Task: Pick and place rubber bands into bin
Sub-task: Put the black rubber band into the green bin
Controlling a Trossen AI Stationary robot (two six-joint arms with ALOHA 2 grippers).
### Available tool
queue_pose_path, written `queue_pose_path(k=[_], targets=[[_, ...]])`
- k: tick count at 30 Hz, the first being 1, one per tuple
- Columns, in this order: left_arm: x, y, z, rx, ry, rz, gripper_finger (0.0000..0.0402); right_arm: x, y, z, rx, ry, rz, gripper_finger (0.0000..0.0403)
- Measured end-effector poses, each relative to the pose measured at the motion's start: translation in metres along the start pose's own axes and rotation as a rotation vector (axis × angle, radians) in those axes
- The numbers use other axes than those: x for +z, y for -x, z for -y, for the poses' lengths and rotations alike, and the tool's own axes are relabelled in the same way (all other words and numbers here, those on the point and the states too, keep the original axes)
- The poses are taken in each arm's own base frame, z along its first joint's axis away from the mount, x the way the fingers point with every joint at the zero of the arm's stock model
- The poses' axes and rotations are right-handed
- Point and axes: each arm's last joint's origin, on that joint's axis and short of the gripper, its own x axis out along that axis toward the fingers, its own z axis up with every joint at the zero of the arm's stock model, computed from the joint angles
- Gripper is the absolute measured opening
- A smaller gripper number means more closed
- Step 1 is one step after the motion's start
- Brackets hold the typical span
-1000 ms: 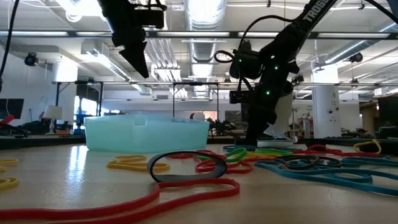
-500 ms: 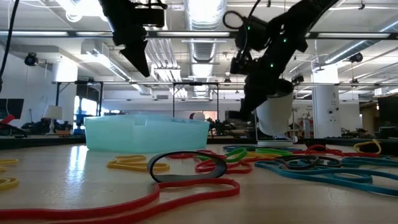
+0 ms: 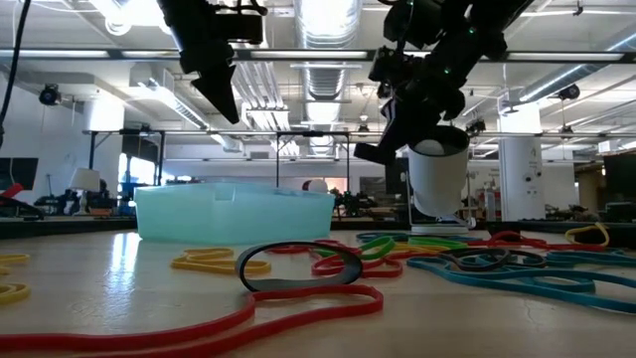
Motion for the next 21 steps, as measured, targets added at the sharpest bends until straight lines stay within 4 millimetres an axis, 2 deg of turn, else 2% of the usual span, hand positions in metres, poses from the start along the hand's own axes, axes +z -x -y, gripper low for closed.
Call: queue_pose_path(k=[4,11,16,21], targets=[[0.0,0.0,0.0,0.001,-0.001,0.0,0.0105,0.006,0.0,0.001,-0.009,0.039,0.066,0.0008],[0.001,0.001,-0.003,0.1,0.0,0.018,0.0105,0.03,-0.004,0.005,-0.012,0.087,0.334,0.0008],[0.0,0.006,-0.007,0.121,0.029,0.037,0.0105,0.042,-0.026,0.019,-0.038,0.029,0.377,0.0008],[-0.007,0.02,-0.012,0.095,0.066,0.046,0.0105,0.044,-0.062,0.037,-0.047,-0.057,0.309,0.0008]])
